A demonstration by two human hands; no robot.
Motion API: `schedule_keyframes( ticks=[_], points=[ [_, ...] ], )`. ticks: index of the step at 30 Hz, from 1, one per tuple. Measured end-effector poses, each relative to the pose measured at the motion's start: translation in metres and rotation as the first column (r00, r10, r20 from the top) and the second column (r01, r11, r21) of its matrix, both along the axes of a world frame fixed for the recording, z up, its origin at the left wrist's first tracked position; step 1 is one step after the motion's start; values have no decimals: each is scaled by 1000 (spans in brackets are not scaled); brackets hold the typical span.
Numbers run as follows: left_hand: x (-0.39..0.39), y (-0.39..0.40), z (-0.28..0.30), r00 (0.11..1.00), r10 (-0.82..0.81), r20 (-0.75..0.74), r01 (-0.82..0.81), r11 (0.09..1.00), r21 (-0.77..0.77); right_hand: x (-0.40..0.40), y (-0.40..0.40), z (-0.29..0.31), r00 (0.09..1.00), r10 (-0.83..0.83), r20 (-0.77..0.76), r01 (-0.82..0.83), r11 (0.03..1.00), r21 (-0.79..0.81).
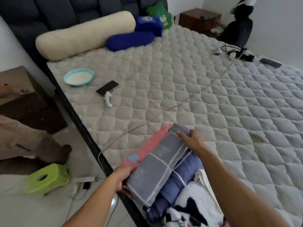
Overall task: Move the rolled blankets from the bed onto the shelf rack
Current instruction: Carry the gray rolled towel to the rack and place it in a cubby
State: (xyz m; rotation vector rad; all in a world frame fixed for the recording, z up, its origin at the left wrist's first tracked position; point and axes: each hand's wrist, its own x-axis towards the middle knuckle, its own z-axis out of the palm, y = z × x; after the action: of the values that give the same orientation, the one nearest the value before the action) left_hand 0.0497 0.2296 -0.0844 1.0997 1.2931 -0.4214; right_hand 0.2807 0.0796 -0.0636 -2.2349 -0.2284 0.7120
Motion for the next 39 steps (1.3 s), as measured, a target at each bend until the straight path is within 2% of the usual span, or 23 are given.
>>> schedule_keyframes(
  ticks=[4,6,9,13,19,24,28,34,39],
  points=[
    [-7,-9,1,991,132,30,-132,991,-2,-15,3,11,993,-112,39,108,989,98],
    [-18,-13,3,986,163,44,-163,987,6,-34,13,31,988,-122,91,108,983,150],
    [-43,-13,8,957,269,105,-266,963,-35,-70,38,67,979,-7,202,-33,980,196],
    [-103,1,20,887,432,159,-427,902,-66,-131,78,109,916,129,380,-235,940,248],
    [-246,18,51,711,659,247,-674,738,-28,-275,139,149,754,420,505,-596,760,258],
    [-388,2,82,460,828,320,-873,488,-7,-424,170,182,514,592,621,-842,488,231],
    [-501,-35,101,263,895,361,-961,277,11,-552,167,206,322,652,687,-947,229,226],
    [-650,-117,110,-95,898,430,-994,-107,4,-729,133,226,53,684,727,-962,-160,221],
    [-747,-189,115,-388,780,490,-896,-443,-4,-869,98,234,-155,639,753,-879,-437,191]
  ],
)
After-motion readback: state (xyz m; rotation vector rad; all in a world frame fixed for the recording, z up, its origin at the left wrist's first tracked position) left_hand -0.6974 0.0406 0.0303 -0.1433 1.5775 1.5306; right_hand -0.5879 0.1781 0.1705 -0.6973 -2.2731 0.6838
